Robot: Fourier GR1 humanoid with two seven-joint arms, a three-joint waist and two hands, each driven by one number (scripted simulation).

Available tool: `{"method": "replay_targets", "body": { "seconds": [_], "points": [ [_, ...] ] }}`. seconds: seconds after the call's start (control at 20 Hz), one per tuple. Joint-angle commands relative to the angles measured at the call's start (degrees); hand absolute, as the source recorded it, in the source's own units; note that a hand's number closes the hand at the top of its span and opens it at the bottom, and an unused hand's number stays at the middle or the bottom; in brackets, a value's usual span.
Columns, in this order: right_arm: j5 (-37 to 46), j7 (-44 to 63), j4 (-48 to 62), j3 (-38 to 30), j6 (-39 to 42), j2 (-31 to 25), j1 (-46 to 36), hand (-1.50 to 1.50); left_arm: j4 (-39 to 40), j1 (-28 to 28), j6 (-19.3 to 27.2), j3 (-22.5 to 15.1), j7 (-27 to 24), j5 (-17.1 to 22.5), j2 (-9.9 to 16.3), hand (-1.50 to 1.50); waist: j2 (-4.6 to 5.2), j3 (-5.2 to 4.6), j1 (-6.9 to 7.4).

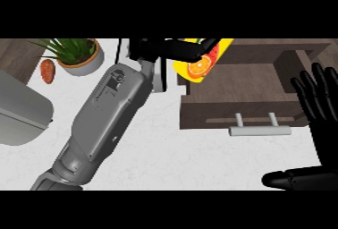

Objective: Pick up the cup, place it into the drawer and close the drawer

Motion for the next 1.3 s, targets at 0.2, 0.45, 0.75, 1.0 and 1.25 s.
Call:
{"method": "replay_targets", "body": {
  "seconds": [0.2,0.45,0.75,1.0,1.25],
  "points": [
    [2.0,-2.6,0.3,1.5,-0.2,1.4,1.5,-1.5,12.8,-5.9,2.9,-3.5,-5.9,4.5,-0.3,1.5,0.09,0.0,-0.29],
    [1.3,-1.2,0.4,1.7,0.2,0.8,0.1,-1.5,22.6,-11.5,3.7,-5.9,-7.7,9.8,-0.3,1.5,0.32,0.01,-1.2],
    [-1.9,-1.1,1.8,-0.6,1.7,-0.8,-2.3,-1.5,30.1,-14.3,5.5,-12.4,-10.5,15.0,-0.3,1.5,0.9,0.07,-3.83],
    [-0.5,-1.0,2.2,1.3,1.1,0.1,-3.5,-1.5,31.9,-15.4,5.9,-17.8,-11.4,16.8,-0.3,1.5,0.98,0.06,-4.11],
    [-3.5,0.9,1.7,-0.3,1.9,-0.9,-4.3,-1.5,33.6,-16.3,9.2,-23.5,-8.0,17.7,-0.3,1.5,0.98,0.08,-4.8]
  ]
}}
